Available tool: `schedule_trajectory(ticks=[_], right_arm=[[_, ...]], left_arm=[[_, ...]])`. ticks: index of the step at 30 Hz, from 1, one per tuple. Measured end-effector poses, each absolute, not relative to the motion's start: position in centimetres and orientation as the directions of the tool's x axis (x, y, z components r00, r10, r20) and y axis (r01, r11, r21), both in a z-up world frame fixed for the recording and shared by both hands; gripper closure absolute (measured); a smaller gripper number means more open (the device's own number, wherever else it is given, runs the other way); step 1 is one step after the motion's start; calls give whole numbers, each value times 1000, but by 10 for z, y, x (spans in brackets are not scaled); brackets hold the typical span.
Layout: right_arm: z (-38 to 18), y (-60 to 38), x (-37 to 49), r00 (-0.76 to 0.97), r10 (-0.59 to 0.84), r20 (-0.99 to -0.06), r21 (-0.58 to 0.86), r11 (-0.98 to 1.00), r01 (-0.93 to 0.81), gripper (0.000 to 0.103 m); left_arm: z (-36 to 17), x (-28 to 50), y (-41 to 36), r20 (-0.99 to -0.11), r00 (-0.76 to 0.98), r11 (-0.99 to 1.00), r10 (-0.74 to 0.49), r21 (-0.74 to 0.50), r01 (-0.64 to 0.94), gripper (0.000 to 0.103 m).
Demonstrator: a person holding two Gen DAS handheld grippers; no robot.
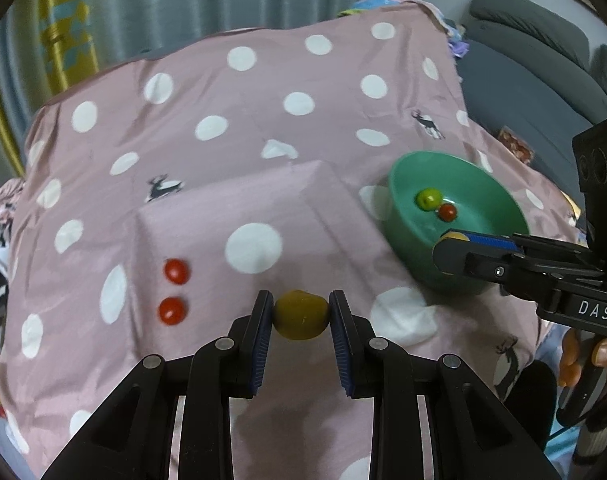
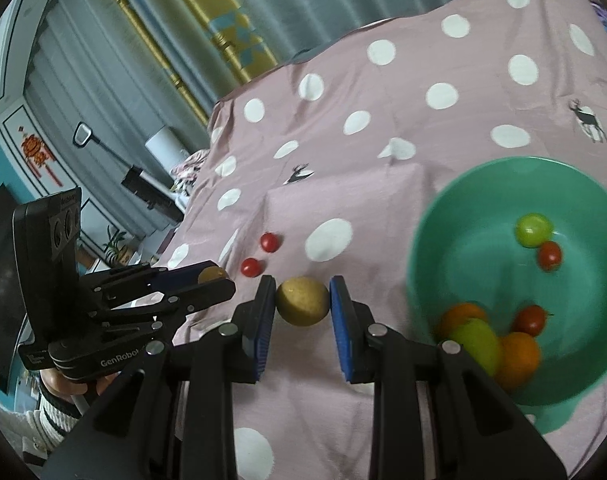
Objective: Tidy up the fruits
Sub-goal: 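Carry both held yellow fruits over the green bowl with both grippers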
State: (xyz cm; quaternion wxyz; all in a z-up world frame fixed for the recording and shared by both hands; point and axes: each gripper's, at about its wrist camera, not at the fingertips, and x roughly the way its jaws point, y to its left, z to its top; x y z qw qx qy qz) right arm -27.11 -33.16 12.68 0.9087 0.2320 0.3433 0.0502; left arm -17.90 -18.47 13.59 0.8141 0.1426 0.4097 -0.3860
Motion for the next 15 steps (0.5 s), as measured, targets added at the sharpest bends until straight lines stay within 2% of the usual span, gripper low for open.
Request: schedule_trajectory(ticks=[15], right_arm=[[125,-381,-304,794,162,-585,469,867,169,75]], left_arm=[[138,-191,-252,-781,306,569,-543,-74,819,73]])
